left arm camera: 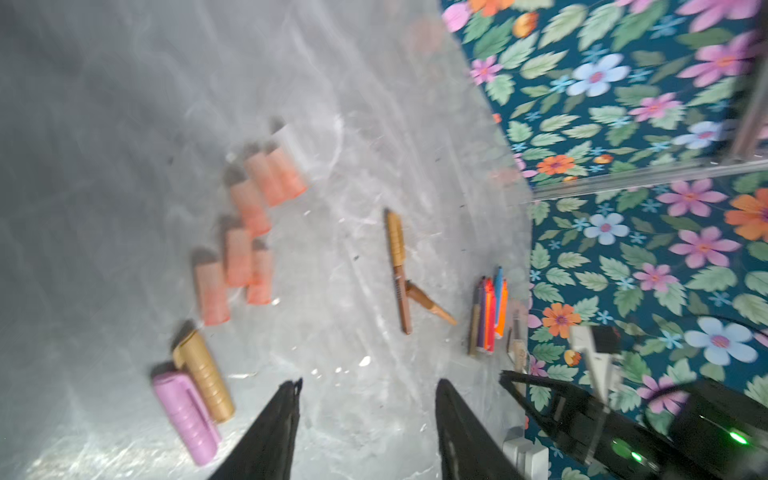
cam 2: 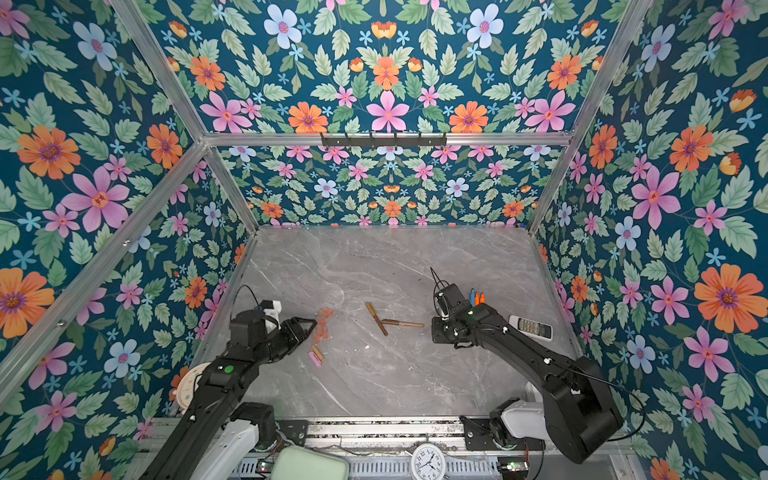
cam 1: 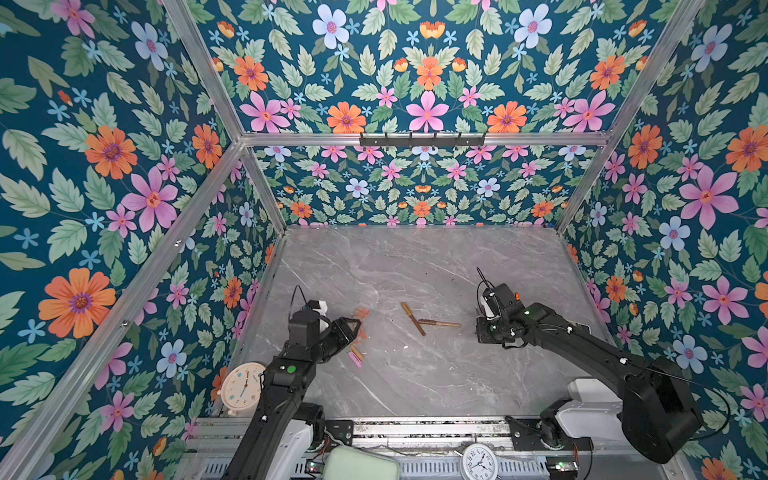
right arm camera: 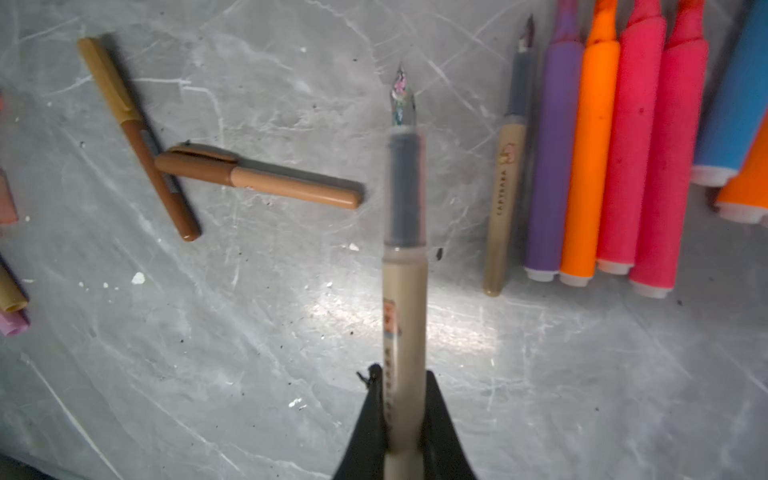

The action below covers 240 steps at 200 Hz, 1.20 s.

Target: Open the pen caps

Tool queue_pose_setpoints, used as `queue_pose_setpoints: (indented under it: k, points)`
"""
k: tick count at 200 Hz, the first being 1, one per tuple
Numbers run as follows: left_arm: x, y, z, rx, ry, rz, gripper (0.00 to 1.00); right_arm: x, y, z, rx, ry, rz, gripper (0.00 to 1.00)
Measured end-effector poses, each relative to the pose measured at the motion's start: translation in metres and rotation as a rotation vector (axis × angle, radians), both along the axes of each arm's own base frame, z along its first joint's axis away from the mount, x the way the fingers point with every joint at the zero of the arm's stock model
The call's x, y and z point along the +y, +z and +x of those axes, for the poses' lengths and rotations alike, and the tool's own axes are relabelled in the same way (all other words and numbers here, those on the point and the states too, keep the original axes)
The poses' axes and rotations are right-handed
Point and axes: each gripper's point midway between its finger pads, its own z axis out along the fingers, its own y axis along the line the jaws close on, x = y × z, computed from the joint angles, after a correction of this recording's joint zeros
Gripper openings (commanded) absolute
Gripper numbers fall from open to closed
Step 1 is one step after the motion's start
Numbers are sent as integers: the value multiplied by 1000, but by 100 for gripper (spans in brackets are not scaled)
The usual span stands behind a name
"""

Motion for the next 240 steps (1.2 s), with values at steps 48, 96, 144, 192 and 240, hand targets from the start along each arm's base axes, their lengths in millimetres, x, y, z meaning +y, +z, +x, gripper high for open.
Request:
queue_pose_setpoints:
  k: [48,96,144,192,240]
  points:
    - [6,85,10,-215,-50,142,55,-11,-29,21,98,-22,-66,0]
    - [14,57,4,-196,-80,263,54,-15,-46,33,133,-35,-123,24]
    - [25,93,4,-288,-52,346,54,-16,-45,35,126,-41,-134,29]
    - [42,102,3,-322,-21,477,54,-17,-41,36,114,-45,-134,26]
    - [43,87,0,-320,-29,486,54,-11,-21,35,58,-35,-72,27]
